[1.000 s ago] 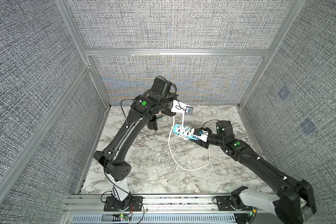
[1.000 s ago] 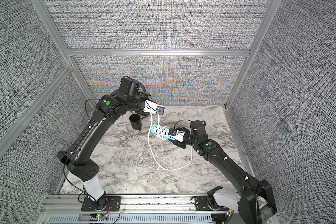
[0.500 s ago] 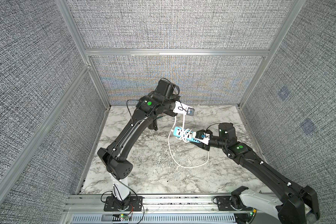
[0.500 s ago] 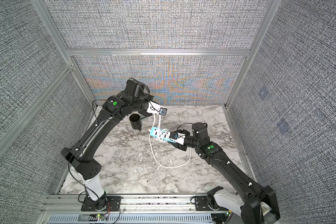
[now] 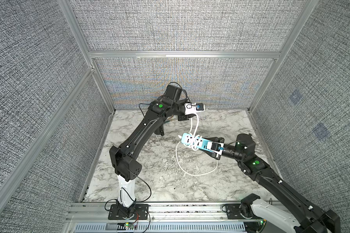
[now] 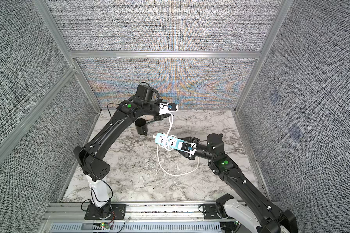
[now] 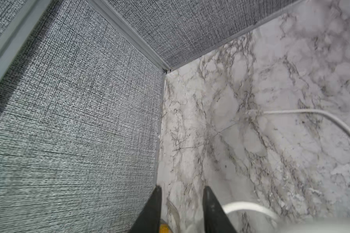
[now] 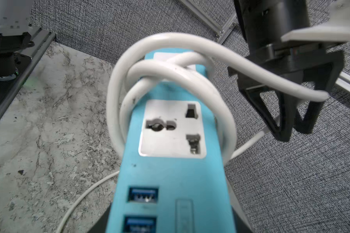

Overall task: Wrap the cord around the power strip
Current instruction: Wrap the power cord around the power strip.

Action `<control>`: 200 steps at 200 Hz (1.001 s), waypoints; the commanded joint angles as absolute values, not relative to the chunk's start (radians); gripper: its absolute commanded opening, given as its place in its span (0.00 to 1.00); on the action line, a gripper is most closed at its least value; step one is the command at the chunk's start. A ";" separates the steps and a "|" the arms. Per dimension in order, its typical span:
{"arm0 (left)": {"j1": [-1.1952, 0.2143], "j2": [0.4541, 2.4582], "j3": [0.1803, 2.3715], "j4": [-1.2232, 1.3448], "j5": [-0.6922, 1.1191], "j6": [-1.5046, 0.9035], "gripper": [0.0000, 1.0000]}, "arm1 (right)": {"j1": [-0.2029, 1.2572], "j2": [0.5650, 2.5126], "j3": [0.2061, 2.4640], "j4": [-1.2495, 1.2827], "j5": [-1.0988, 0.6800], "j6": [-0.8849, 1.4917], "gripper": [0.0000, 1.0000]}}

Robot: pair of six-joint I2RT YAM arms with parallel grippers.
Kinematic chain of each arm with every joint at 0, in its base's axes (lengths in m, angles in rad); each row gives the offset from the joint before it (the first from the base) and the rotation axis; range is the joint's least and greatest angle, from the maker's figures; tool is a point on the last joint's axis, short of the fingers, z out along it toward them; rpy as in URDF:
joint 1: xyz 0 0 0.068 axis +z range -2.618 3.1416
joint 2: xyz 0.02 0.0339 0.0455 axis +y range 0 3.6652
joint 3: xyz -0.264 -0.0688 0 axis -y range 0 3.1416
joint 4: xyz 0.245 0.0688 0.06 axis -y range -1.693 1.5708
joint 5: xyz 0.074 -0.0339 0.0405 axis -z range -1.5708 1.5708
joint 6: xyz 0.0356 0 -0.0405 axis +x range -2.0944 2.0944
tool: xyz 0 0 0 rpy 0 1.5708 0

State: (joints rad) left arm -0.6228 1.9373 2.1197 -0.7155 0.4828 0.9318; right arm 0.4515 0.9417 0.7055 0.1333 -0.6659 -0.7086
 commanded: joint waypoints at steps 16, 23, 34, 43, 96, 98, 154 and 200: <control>-0.607 1.901 1.926 -0.408 0.658 0.617 0.59 | 0.449 0.949 0.725 0.247 -0.713 -0.663 0.00; -0.604 1.894 1.895 -0.365 0.660 0.584 0.62 | 0.448 0.953 0.727 0.248 -0.716 -0.661 0.00; -0.596 1.883 1.862 -0.319 0.666 0.548 0.66 | 0.444 0.951 0.722 0.268 -0.723 -0.642 0.00; -0.586 1.875 1.835 -0.283 0.674 0.496 0.67 | 0.435 0.947 0.709 0.306 -0.737 -0.615 0.00; -0.561 1.877 1.608 0.029 0.821 0.243 0.71 | 0.400 0.953 0.695 0.440 -0.775 -0.517 0.00; -0.561 1.879 1.603 0.036 0.824 0.236 0.71 | 0.398 0.955 0.695 0.442 -0.775 -0.516 0.00; -0.539 1.837 1.347 0.323 0.781 0.090 0.73 | 0.363 0.974 0.713 0.509 -0.764 -0.454 0.00; -0.540 1.800 1.193 0.368 0.755 0.095 0.73 | 0.342 0.998 0.748 0.509 -0.763 -0.446 0.00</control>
State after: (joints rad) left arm -0.5419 1.8194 1.2549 0.2802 0.7841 0.1120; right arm 0.3462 0.9916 0.7227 0.4442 -0.7635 -0.4629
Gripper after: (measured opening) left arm 0.728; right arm 0.532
